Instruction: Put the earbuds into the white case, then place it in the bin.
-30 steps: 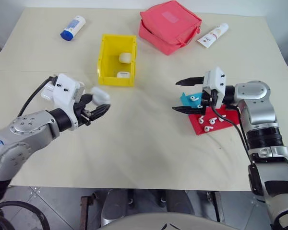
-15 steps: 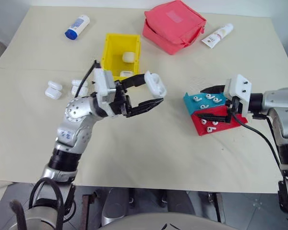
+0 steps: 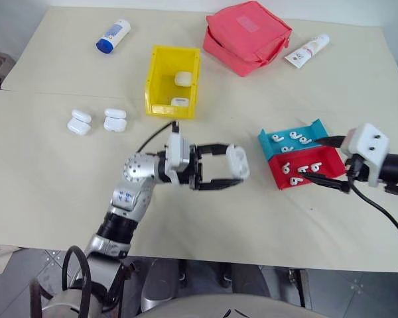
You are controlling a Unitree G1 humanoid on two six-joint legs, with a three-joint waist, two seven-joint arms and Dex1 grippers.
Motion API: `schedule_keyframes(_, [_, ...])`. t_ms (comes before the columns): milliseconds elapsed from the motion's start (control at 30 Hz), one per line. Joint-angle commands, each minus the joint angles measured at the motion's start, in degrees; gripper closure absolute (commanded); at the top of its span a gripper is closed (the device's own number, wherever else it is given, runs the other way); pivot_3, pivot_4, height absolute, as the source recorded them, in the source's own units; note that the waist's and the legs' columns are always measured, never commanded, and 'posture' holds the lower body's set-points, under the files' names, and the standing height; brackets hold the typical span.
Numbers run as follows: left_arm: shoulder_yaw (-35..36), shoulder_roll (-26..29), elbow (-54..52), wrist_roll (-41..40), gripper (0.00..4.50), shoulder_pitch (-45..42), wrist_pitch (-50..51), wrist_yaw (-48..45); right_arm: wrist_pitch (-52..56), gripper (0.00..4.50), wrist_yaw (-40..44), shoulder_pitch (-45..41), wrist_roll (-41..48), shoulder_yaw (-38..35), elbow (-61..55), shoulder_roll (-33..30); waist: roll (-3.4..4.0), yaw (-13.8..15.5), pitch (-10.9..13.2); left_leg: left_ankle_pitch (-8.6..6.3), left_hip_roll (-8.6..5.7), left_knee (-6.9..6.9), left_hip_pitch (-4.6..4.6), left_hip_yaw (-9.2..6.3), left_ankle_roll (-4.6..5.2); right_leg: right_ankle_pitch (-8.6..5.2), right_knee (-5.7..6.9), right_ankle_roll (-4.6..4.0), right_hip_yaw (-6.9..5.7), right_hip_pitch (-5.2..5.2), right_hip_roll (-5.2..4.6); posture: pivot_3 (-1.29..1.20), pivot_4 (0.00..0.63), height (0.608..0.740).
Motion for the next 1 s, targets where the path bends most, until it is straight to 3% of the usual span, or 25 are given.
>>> schedule_keyframes(33, [0.0,0.0,-6.3,0.8,1.72,1.8,0.8,1.7,2.6,0.00,0.5,4.7,1.1,-5.4,-5.4,-2.8,0.00,0.0,0.0,0.01,0.01,0.02,0.00,-0.03,0.01,0.00,-0.02,0.00,0.00,0.02,-0.01,0.00,0.150,0.740])
schedule_keyframes(267, [0.6,-0.2,-11.0,1.3,1.72,6.2,2.7,6.0,10.5,0.00,0.4,9.1,3.8,-7.6,-8.6,-4.7,0.01,-0.2,0.0,0.00,0.03,0.01,0.15,-0.07,0.02,0.00,-0.07,0.00,0.01,0.19,-0.04,0.00,0.150,0.740])
schedule_keyframes(567, [0.5,-0.4,-16.0,1.2,1.72,9.8,4.7,9.6,9.8,0.00,-1.2,10.4,2.0,-7.9,-9.1,-5.3,0.02,0.0,0.0,-0.01,-0.06,0.01,0.14,-0.18,0.04,0.00,-0.08,0.00,0.01,0.25,-0.19,0.00,0.150,0.740])
schedule_keyframes(667, [0.5,-0.5,-16.6,1.2,1.72,10.1,5.1,10.4,10.1,0.39,-1.5,10.1,2.0,-7.9,-9.4,-5.7,0.02,0.0,0.0,0.00,-0.08,0.01,0.14,-0.19,0.05,0.00,-0.08,0.00,-0.04,0.26,-0.22,0.00,0.150,0.740])
schedule_keyframes(700, [0.5,-0.6,-16.6,1.4,1.72,10.2,5.0,10.6,10.1,0.91,-1.5,10.3,2.1,-7.9,-9.7,-5.8,0.02,0.0,0.0,0.00,-0.08,0.01,0.14,-0.19,0.04,0.00,-0.08,0.00,-0.06,0.26,-0.21,0.00,0.150,0.740])
schedule_keyframes(733, [0.4,-0.6,-16.6,1.5,1.72,10.2,5.0,10.7,10.3,1.14,-1.6,10.5,2.1,-8.0,-10.0,-6.0,0.02,0.0,0.0,0.00,-0.08,0.01,0.14,-0.20,0.04,0.00,-0.08,0.00,-0.09,0.26,-0.20,0.00,0.150,0.740])
schedule_keyframes(967, [0.0,-0.7,-16.7,1.6,1.72,10.7,4.7,10.8,11.2,1.14,-1.3,10.5,1.7,-6.8,-10.1,-8.5,0.02,0.0,0.0,0.00,-0.09,0.01,0.14,-0.19,0.05,0.00,-0.08,0.00,-0.13,0.26,-0.21,0.00,0.150,0.740])
schedule_keyframes(1000, [-0.1,-0.7,-16.6,1.7,1.72,10.7,4.6,10.7,11.5,1.32,-1.5,10.2,1.5,-6.2,-10.0,-9.1,0.02,0.0,0.0,0.00,-0.09,0.01,0.14,-0.19,0.05,0.00,-0.08,0.00,-0.13,0.26,-0.21,0.00,0.150,0.740])
